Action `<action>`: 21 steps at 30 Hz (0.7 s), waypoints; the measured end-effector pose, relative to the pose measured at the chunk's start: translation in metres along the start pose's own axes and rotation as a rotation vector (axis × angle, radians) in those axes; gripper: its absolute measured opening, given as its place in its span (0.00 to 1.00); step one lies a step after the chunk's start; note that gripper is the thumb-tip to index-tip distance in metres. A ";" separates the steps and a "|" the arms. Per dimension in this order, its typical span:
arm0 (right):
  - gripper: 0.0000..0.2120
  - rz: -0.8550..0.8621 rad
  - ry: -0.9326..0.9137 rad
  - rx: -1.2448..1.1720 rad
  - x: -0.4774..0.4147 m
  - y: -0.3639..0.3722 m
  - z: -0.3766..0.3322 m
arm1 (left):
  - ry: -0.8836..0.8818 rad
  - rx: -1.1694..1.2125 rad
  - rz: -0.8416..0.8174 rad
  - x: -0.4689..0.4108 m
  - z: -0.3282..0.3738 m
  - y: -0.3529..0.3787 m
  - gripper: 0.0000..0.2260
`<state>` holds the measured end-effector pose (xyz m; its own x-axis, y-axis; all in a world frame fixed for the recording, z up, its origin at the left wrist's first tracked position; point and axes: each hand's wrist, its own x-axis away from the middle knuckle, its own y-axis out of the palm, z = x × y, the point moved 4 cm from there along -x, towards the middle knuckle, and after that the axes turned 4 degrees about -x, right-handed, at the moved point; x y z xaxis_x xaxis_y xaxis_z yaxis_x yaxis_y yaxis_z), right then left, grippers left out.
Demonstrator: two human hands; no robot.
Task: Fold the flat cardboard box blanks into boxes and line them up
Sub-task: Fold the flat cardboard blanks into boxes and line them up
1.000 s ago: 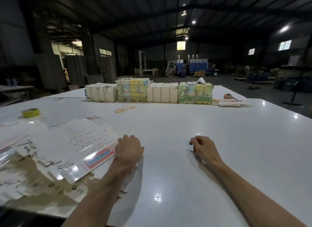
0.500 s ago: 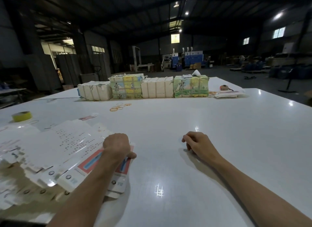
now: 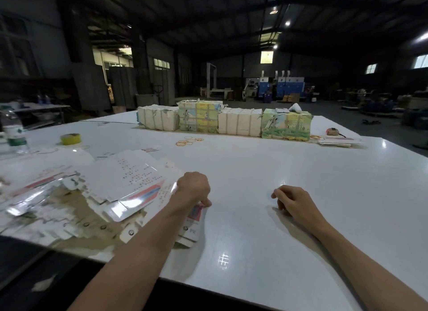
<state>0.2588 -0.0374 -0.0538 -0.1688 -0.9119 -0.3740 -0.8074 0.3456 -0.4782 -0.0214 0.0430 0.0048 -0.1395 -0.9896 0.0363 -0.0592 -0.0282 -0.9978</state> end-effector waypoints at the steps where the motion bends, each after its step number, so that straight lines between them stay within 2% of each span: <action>1: 0.14 0.000 -0.001 -0.003 0.000 0.000 0.000 | -0.032 -0.006 0.036 0.002 -0.002 0.003 0.31; 4: 0.14 0.003 -0.007 -0.003 0.000 0.000 0.001 | -0.106 -0.053 0.116 0.004 -0.013 0.003 0.37; 7: 0.14 -0.003 0.001 -0.019 -0.001 0.000 0.003 | -0.226 -0.169 0.154 0.009 -0.030 -0.005 0.30; 10: 0.14 -0.016 -0.004 -0.015 -0.002 0.002 0.004 | -0.279 -0.116 0.125 0.010 -0.041 -0.005 0.26; 17: 0.14 -0.026 0.011 -0.024 -0.001 0.001 0.006 | -0.382 0.007 0.072 0.012 -0.063 -0.012 0.46; 19: 0.14 -0.032 0.010 -0.022 -0.001 0.002 0.006 | -0.372 0.059 0.071 0.014 -0.070 -0.012 0.54; 21: 0.14 -0.035 0.011 -0.021 -0.001 0.002 0.006 | -0.303 0.109 0.110 0.014 -0.069 -0.016 0.57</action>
<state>0.2604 -0.0344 -0.0591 -0.1464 -0.9259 -0.3482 -0.8247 0.3086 -0.4740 -0.0903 0.0396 0.0249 0.1618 -0.9841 -0.0737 0.0483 0.0825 -0.9954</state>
